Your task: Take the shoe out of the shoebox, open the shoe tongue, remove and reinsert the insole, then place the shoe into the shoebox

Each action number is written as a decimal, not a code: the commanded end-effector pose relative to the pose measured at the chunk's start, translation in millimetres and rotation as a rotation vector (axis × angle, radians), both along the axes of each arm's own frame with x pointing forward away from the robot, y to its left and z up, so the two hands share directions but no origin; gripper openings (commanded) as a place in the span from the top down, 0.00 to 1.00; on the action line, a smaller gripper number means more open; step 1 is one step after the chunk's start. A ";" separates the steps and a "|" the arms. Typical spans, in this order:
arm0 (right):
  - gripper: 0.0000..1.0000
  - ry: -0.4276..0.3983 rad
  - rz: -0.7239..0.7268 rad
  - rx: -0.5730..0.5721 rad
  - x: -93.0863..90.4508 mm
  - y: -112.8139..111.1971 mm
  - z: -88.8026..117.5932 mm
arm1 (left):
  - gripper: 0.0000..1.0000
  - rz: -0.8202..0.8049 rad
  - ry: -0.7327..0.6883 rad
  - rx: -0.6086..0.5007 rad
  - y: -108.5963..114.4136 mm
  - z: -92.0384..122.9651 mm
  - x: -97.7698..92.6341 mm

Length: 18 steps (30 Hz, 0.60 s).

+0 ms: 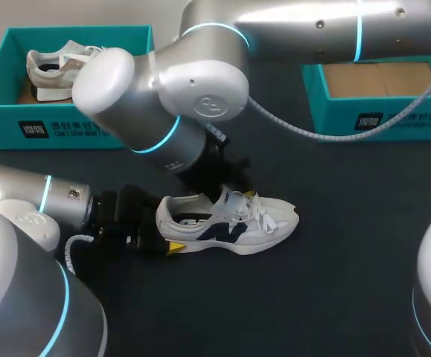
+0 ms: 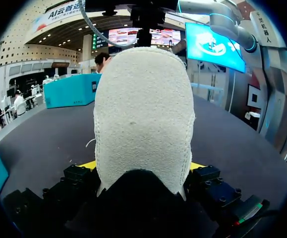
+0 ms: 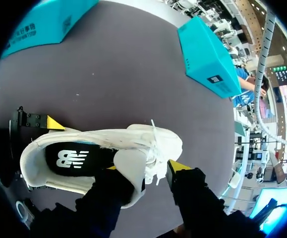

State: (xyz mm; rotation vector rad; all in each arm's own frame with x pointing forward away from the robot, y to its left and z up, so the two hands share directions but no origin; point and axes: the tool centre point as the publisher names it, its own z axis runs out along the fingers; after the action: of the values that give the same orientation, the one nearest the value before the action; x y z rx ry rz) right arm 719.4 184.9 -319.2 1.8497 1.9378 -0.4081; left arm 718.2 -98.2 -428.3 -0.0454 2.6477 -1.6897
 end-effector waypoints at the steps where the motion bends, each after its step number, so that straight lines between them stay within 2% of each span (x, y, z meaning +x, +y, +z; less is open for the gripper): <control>1: 1.00 -0.160 -0.259 0.082 -5.1 -3.7 -2.4 | 1.00 0.003 -0.001 0.003 -6.0 -7.8 -1.7; 7: 1.00 -0.126 -0.183 0.115 1.1 -13.3 2.6 | 1.00 0.003 -0.001 0.003 -6.0 -7.8 -1.7; 11: 1.00 -0.132 -0.134 0.140 5.1 -25.4 7.8 | 1.00 0.003 -0.001 0.003 -6.0 -7.8 -1.7; 18: 1.00 -0.083 0.009 0.104 10.7 -46.4 10.0 | 1.00 0.003 -0.001 0.003 -6.0 -7.8 -1.7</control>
State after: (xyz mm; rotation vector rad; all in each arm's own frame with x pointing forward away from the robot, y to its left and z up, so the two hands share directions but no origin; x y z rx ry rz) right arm 731.2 150.5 -309.6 1.8822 1.9044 -0.2730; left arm 718.2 -98.3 -428.3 -0.0456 2.6478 -1.6899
